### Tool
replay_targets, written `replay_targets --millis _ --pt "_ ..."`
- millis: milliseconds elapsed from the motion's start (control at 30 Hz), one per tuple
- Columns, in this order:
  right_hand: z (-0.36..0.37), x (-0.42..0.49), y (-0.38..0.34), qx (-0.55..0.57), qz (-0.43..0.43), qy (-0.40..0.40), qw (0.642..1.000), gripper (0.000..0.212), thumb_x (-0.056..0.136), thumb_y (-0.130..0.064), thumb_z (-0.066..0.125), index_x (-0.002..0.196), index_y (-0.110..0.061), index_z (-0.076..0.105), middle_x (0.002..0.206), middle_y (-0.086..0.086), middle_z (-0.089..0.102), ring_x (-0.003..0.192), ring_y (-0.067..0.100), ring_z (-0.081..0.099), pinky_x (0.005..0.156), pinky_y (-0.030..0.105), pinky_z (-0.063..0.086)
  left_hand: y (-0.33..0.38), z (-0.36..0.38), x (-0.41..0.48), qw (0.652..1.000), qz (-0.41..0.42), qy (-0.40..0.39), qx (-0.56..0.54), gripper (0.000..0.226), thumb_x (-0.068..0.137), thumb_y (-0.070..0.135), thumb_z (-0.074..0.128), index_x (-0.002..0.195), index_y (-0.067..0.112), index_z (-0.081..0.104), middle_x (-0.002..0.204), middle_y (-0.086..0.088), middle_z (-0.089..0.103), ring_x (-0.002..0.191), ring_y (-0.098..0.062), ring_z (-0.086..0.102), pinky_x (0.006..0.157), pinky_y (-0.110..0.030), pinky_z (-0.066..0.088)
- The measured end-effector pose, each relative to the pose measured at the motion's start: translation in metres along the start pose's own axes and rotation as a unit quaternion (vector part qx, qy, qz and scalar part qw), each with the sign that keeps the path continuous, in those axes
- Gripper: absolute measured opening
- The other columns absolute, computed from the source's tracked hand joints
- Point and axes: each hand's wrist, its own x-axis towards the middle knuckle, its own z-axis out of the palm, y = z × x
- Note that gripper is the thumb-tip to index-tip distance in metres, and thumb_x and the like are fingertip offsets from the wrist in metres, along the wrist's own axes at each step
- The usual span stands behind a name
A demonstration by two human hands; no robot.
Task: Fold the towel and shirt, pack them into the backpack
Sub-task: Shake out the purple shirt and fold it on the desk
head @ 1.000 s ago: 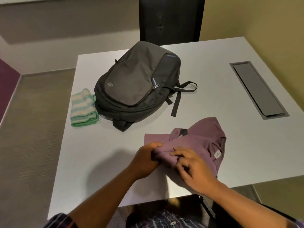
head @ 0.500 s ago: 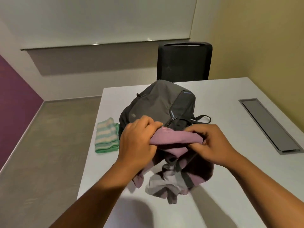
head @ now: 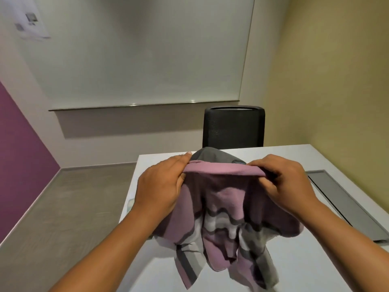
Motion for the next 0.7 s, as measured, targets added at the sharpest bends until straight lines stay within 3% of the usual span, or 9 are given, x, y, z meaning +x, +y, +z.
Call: replay_targets --millis 67,133,233,333,433,533,633,700 --pt "-0.003 0.0 0.009 -0.051 0.017 -0.001 0.999 0.016 0.081 -0.031 0.064 0.095 -0.03 0.071 0.084 -0.01 0.071 0.072 0.016 0.063 0.063 0.03 0.051 0.0 -0.003 0.005 0.998 -0.035 0.017 -0.047 0.031 0.094 0.025 0.049 0.123 0.026 0.063 0.116 0.006 0.068 0.098 -0.02 0.065 0.074 -0.025 0.046" --pt "-0.006 0.002 0.02 -0.105 0.077 -0.044 0.991 0.013 0.078 -0.028 0.072 0.088 -0.036 0.068 0.082 -0.013 0.069 0.073 0.018 0.062 0.061 0.032 0.049 -0.001 -0.009 0.013 0.994 -0.06 0.032 -0.084 0.025 0.096 0.028 0.049 0.116 0.028 0.064 0.107 0.009 0.067 0.093 -0.018 0.063 0.072 -0.025 0.047" --pt "-0.005 0.006 0.04 -0.162 0.178 -0.114 0.964 0.013 0.083 -0.028 0.066 0.083 -0.041 0.064 0.085 -0.011 0.064 0.075 0.019 0.057 0.056 0.029 0.039 -0.009 -0.01 0.027 0.991 -0.071 0.033 -0.106 0.022 0.097 0.025 0.051 0.113 0.026 0.067 0.1 0.006 0.067 0.089 -0.018 0.062 0.074 -0.033 0.05" --pt "-0.005 0.005 0.048 -0.149 0.212 -0.078 0.963 0.016 0.085 -0.023 0.063 0.088 -0.038 0.068 0.087 -0.009 0.06 0.077 0.023 0.056 0.06 0.031 0.041 -0.019 -0.007 0.032 0.989 -0.082 -0.006 -0.124 0.022 0.094 0.033 0.056 0.101 0.02 0.073 0.088 0.001 0.067 0.083 -0.02 0.062 0.071 -0.031 0.047" --pt "-0.014 0.002 0.047 -0.133 0.219 -0.038 0.966 0.024 0.082 -0.017 0.062 0.093 -0.036 0.07 0.093 -0.006 0.065 0.085 0.028 0.061 0.068 0.037 0.049 -0.034 -0.01 0.03 0.985 -0.07 -0.08 -0.133 0.046 0.084 0.064 0.053 0.09 0.025 0.076 0.075 0.007 0.06 0.071 -0.013 0.058 0.065 -0.034 0.048" --pt "-0.023 0.002 0.052 -0.116 0.234 -0.006 0.965 0.031 0.078 -0.012 0.057 0.094 -0.034 0.072 0.095 -0.003 0.073 0.088 0.032 0.064 0.073 0.041 0.053 -0.044 -0.023 0.023 0.973 0.002 -0.213 -0.088 0.063 0.067 0.084 0.052 0.104 0.038 0.07 0.081 0.016 0.054 0.074 -0.004 0.055 0.066 -0.03 0.047" --pt "-0.031 0.003 0.061 -0.122 0.242 0.007 0.963 0.035 0.075 -0.014 0.053 0.097 -0.035 0.071 0.095 0.002 0.075 0.087 0.036 0.065 0.073 0.043 0.055 -0.051 -0.038 0.019 0.95 0.042 -0.305 0.044 0.081 0.053 0.09 0.059 0.12 0.043 0.058 0.095 0.021 0.059 0.085 -0.005 0.057 0.072 -0.029 0.049" --pt "-0.035 0.002 0.067 -0.126 0.26 0.02 0.957 0.036 0.075 -0.015 0.053 0.1 -0.033 0.071 0.096 0.006 0.075 0.085 0.036 0.065 0.072 0.044 0.056 -0.062 -0.044 0.018 0.949 0.002 -0.311 0.051 0.077 0.054 0.086 0.063 0.117 0.041 0.06 0.101 0.023 0.065 0.089 -0.005 0.061 0.075 -0.031 0.053"
